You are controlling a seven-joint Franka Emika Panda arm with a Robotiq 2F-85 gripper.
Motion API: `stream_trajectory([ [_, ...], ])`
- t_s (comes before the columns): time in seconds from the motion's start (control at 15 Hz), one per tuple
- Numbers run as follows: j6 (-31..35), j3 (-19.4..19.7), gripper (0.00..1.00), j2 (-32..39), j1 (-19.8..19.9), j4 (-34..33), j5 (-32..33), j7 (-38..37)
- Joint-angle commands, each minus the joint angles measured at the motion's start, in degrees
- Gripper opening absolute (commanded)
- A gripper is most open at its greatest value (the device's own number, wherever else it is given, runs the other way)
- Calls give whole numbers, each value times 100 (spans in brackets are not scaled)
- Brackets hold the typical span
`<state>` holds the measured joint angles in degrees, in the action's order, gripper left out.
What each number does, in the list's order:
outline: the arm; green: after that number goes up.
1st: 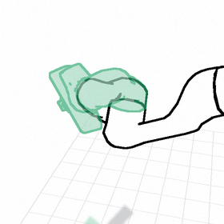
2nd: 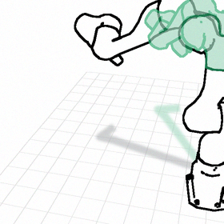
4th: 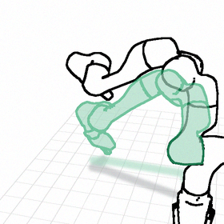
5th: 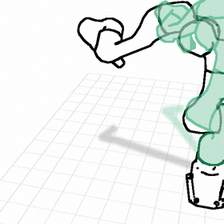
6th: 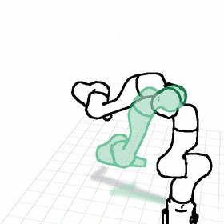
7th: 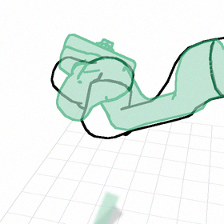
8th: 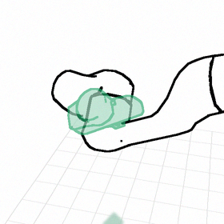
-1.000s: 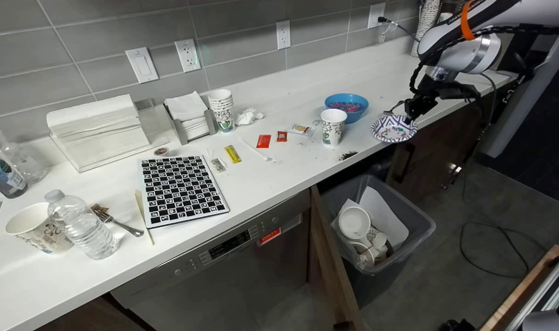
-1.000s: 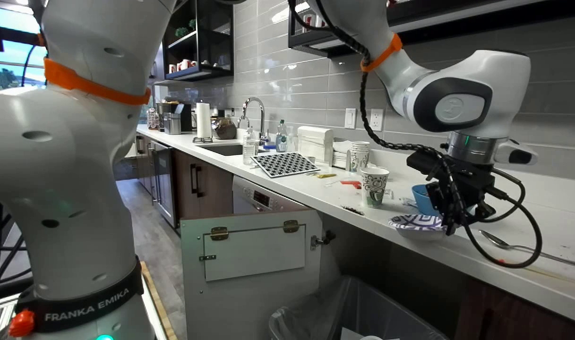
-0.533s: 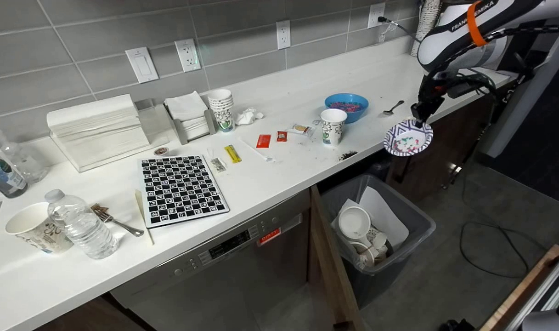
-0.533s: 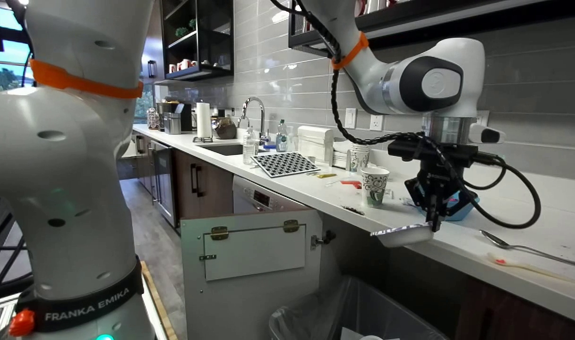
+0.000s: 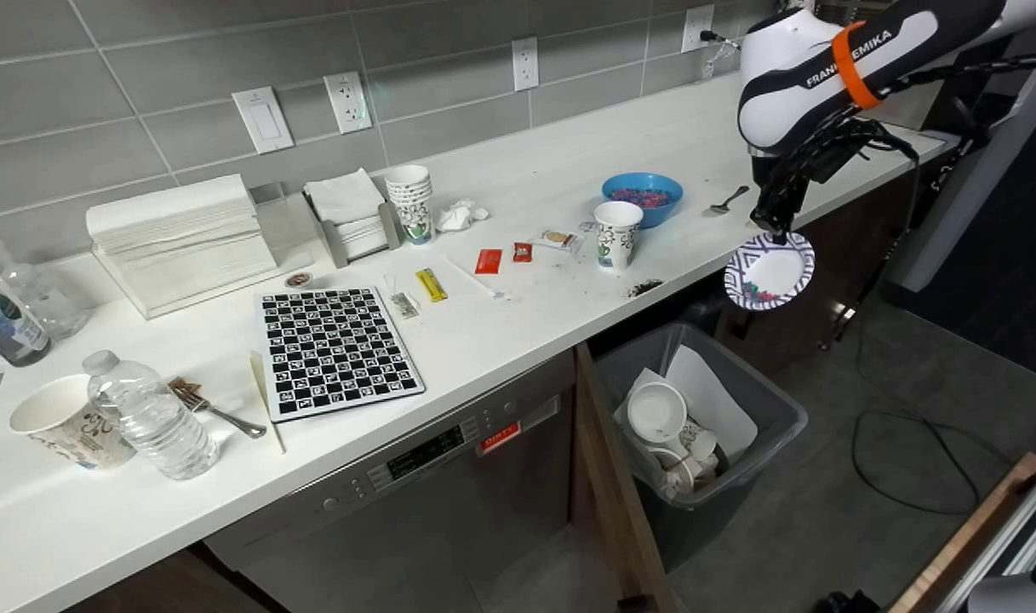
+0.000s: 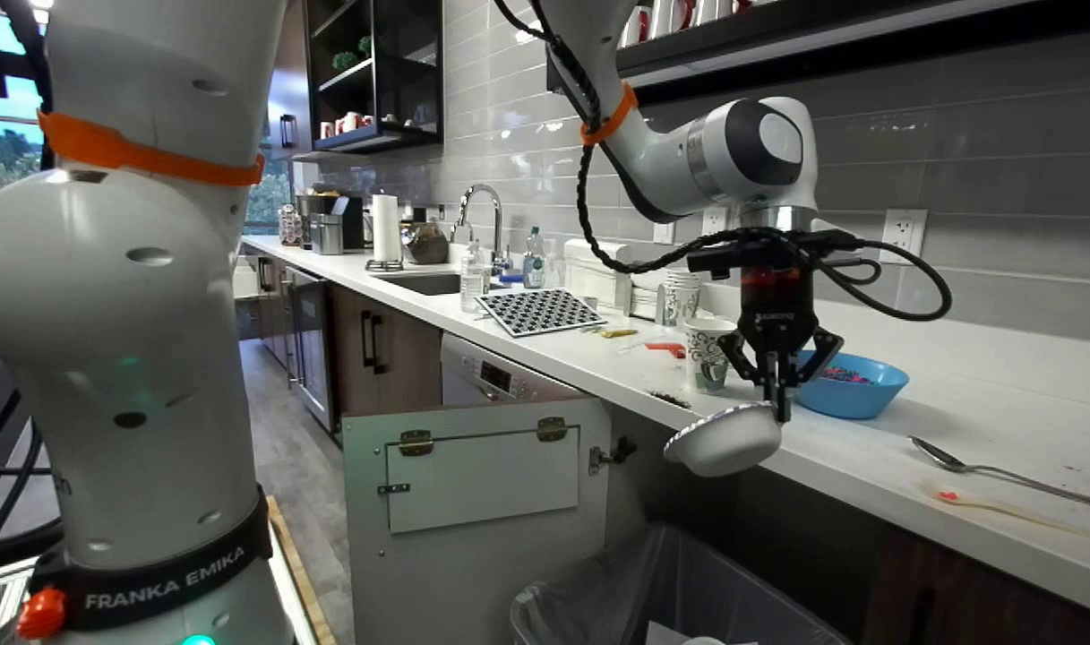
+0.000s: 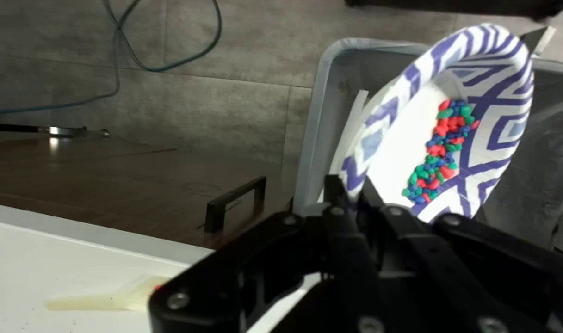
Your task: Pour out the contents from the plate into the bin
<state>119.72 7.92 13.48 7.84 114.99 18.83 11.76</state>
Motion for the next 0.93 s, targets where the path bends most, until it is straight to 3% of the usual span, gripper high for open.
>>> stream_trajectory([
  [0.0,-627,-29,2,53,-396,-111,910,-742],
  [0.4,-1252,-192,2,142,-827,-258,1969,-1751],
  [0.87,-1962,-466,2,332,-1139,-407,3032,-2415],
])
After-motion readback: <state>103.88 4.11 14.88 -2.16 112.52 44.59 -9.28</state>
